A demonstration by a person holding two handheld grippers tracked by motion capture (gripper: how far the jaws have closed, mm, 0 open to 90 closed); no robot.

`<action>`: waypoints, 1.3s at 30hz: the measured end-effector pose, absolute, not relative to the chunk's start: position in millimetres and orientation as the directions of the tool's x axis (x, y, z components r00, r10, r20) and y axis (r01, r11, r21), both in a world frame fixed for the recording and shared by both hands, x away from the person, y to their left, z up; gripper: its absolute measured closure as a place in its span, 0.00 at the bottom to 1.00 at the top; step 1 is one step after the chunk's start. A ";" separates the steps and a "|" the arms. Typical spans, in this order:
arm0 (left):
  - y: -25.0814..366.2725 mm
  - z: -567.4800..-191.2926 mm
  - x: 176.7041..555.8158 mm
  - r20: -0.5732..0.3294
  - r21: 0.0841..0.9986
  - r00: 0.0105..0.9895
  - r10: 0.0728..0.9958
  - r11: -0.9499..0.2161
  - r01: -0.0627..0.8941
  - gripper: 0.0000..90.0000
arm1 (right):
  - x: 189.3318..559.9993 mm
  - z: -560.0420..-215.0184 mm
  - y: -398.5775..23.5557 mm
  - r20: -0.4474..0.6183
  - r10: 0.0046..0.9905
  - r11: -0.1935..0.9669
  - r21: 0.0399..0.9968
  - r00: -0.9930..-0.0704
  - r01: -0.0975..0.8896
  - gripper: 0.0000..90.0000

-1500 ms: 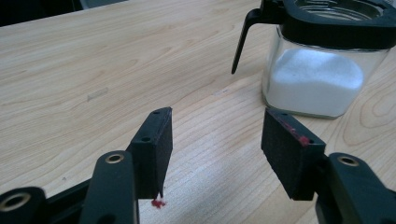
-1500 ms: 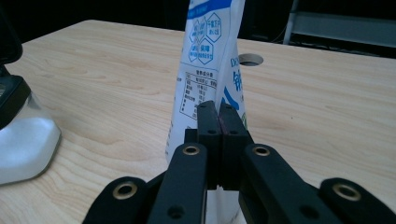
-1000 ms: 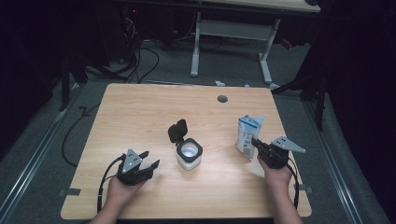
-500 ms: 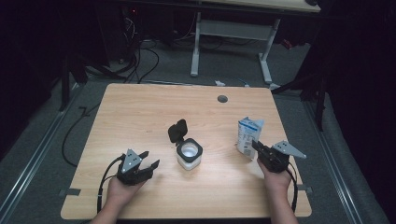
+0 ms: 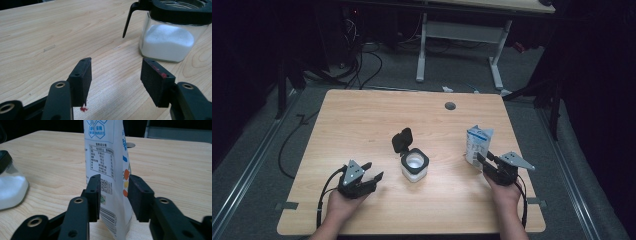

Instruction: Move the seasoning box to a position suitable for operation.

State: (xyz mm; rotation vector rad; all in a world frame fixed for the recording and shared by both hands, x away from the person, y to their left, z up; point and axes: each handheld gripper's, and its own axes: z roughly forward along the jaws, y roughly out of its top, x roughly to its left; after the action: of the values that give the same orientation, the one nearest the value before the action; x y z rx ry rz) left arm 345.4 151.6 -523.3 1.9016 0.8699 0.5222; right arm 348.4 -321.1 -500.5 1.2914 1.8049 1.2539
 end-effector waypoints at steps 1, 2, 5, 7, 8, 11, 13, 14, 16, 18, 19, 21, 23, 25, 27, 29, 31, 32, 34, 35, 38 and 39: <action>151.5 -523.4 345.5 -0.005 0.887 0.656 0.755 -0.299 0.351 0.47 | 348.3 -500.6 -320.2 0.058 0.933 0.091 0.917 -0.356 0.388 0.67; 151.5 -523.4 345.5 -0.006 0.887 0.656 0.755 -0.298 0.351 0.47 | 348.4 -500.6 -320.0 0.048 0.933 0.100 0.917 -0.356 0.385 0.65; 151.3 -523.8 345.7 -0.011 0.887 0.655 0.756 -0.295 0.355 0.47 | 347.7 -500.5 -319.6 0.048 0.935 0.100 0.914 -0.352 0.392 0.60; 151.0 -524.1 345.9 -0.016 0.885 0.658 0.753 -0.296 0.359 0.47 | 346.8 -501.3 -318.3 0.046 0.936 0.104 0.911 -0.350 0.399 0.58; 150.4 -524.4 346.0 -0.017 0.883 0.659 0.752 -0.297 0.362 0.47 | 346.8 -501.8 -318.1 0.042 0.934 0.110 0.911 -0.354 0.397 0.57; 149.6 -524.3 345.9 -0.019 0.883 0.662 0.749 -0.298 0.363 0.47 | 346.1 -503.3 -316.7 0.038 0.935 0.114 0.909 -0.353 0.400 0.56; 149.5 -523.9 345.9 -0.017 0.883 0.659 0.752 -0.298 0.362 0.47 | 345.6 -503.0 -316.7 0.036 0.935 0.118 0.906 -0.352 0.406 0.54; 149.8 -523.8 346.1 -0.018 0.884 0.658 0.753 -0.296 0.362 0.47 | 344.8 -502.4 -316.8 0.041 0.936 0.113 0.905 -0.348 0.410 0.53; 150.1 -523.9 346.6 -0.020 0.884 0.657 0.754 -0.294 0.364 0.47 | 342.5 -500.6 -317.9 0.052 0.938 0.103 0.903 -0.343 0.417 0.51; 150.3 -524.1 347.1 -0.019 0.882 0.655 0.755 -0.296 0.367 0.48 | 339.3 -499.8 -318.3 0.047 0.938 0.107 0.903 -0.342 0.417 0.50; 150.4 -524.1 347.5 -0.022 0.882 0.656 0.755 -0.294 0.369 0.48 | 337.9 -499.8 -318.2 0.044 0.940 0.108 0.903 -0.339 0.417 0.50; 150.7 -524.2 348.2 -0.028 0.880 0.659 0.752 -0.293 0.373 0.48 | 334.5 -500.4 -318.9 0.033 0.943 0.117 0.899 -0.330 0.421 0.48; 150.9 -524.7 349.0 -0.029 0.878 0.660 0.751 -0.296 0.376 0.47 | 331.3 -501.9 -320.5 0.024 0.946 0.122 0.898 -0.323 0.423 0.47; 151.1 -526.4 351.0 -0.037 0.871 0.663 0.748 -0.302 0.389 0.48 | 327.8 -503.8 -321.4 0.024 0.949 0.121 0.893 -0.313 0.434 0.46; 150.4 -528.3 352.6 -0.041 0.861 0.659 0.751 -0.307 0.404 0.46 | 324.7 -505.6 -322.3 0.012 0.950 0.134 0.888 -0.313 0.441 0.43; 149.7 -529.9 353.7 -0.040 0.856 0.662 0.749 -0.316 0.410 0.46 | 321.4 -506.9 -322.0 0.000 0.950 0.146 0.883 -0.311 0.446 0.41; 148.9 -530.5 354.0 -0.037 0.857 0.662 0.749 -0.317 0.406 0.46 | 318.2 -508.2 -321.8 0.003 0.951 0.144 0.882 -0.310 0.449 0.41; 148.7 -530.3 353.7 -0.036 0.859 0.662 0.749 -0.315 0.404 0.46 | 316.9 -508.7 -322.0 -0.001 0.950 0.148 0.881 -0.311 0.449 0.40; 148.4 -529.7 352.8 -0.031 0.865 0.661 0.750 -0.311 0.394 0.46 | 313.7 -509.5 -321.9 0.001 0.951 0.147 0.878 -0.308 0.455 0.40; 148.6 -529.3 352.5 -0.029 0.865 0.661 0.750 -0.312 0.392 0.46 | 312.2 -510.2 -321.6 -0.003 0.952 0.150 0.878 -0.307 0.455 0.40; 149.2 -528.6 352.0 -0.028 0.868 0.659 0.752 -0.309 0.389 0.46 | 306.9 -511.7 -319.3 -0.011 0.951 0.159 0.874 -0.308 0.460 0.40; 149.2 -528.4 351.9 -0.026 0.870 0.658 0.753 -0.307 0.386 0.46 | 305.3 -511.9 -318.5 -0.014 0.950 0.164 0.872 -0.312 0.461 0.41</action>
State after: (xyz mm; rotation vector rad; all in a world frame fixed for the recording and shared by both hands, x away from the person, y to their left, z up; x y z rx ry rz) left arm 351.9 149.2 -528.4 1.9264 0.8925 0.4864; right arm 305.3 -318.5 -511.9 1.3353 1.8596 1.0762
